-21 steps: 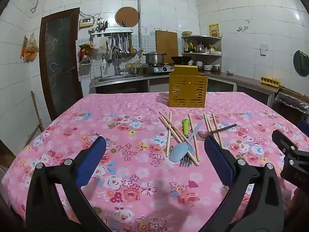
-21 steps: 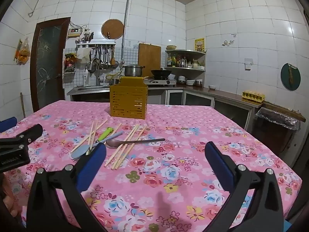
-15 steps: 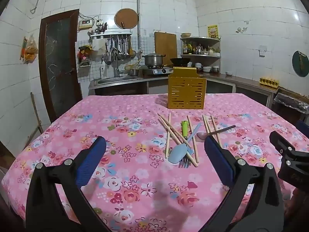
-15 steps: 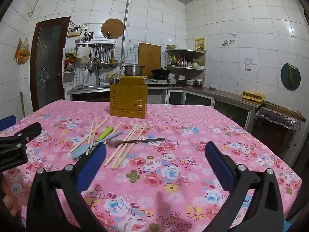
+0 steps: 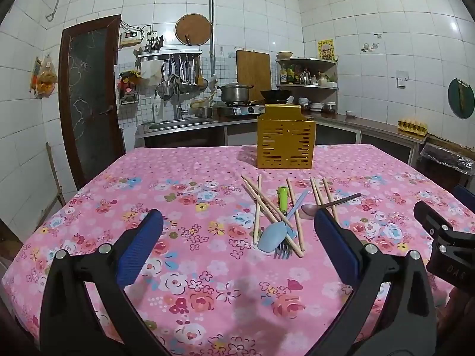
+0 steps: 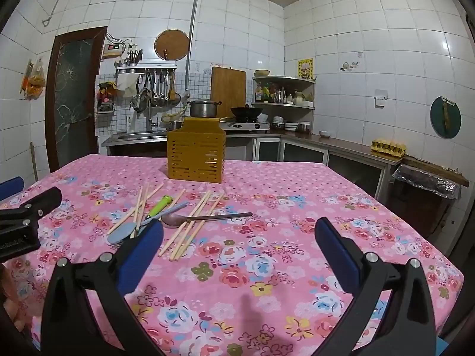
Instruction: Organize utensils
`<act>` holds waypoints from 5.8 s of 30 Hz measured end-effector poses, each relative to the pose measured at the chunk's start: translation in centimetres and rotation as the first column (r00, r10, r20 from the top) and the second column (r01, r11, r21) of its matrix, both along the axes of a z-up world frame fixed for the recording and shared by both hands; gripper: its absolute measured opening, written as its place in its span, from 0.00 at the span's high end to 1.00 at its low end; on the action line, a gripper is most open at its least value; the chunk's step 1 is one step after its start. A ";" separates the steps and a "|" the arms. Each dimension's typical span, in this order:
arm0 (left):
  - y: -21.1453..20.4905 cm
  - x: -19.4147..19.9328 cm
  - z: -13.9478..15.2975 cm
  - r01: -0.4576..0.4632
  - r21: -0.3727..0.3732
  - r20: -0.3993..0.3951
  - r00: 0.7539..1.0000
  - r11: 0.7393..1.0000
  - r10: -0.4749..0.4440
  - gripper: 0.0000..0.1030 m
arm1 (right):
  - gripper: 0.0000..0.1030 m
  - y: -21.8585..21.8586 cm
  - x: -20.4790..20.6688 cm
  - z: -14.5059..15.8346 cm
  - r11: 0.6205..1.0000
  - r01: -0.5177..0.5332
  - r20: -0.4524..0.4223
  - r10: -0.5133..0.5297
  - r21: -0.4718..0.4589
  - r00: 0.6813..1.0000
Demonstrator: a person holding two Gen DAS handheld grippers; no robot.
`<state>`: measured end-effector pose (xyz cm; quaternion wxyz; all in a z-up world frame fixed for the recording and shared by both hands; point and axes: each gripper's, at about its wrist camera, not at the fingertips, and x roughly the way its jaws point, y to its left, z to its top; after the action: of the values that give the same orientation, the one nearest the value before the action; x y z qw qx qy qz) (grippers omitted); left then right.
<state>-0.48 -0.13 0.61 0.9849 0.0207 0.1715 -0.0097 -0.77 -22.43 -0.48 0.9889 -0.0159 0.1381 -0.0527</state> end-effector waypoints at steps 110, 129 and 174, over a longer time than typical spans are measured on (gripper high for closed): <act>1.1 9.9 3.0 0.017 -0.009 -0.101 0.995 1.000 -0.018 0.05 | 0.04 0.7 9.2 2.7 0.991 0.111 -0.077 -0.117 -0.076 0.990; 0.4 21.5 -2.7 0.030 -0.024 -0.320 0.947 0.999 -0.036 0.05 | 0.04 -1.1 20.1 -2.4 0.984 0.169 -0.342 -0.176 -0.051 0.923; -0.9 31.1 -6.4 0.167 -0.143 -0.560 0.799 0.975 -0.219 0.87 | 0.90 -3.0 28.4 -5.8 0.985 0.005 -0.565 0.093 0.170 0.820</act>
<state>30.63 -1.05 -5.83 0.8816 -0.0084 0.4556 -0.1232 27.60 -25.43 -6.30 0.9011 0.0471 0.4310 -0.0110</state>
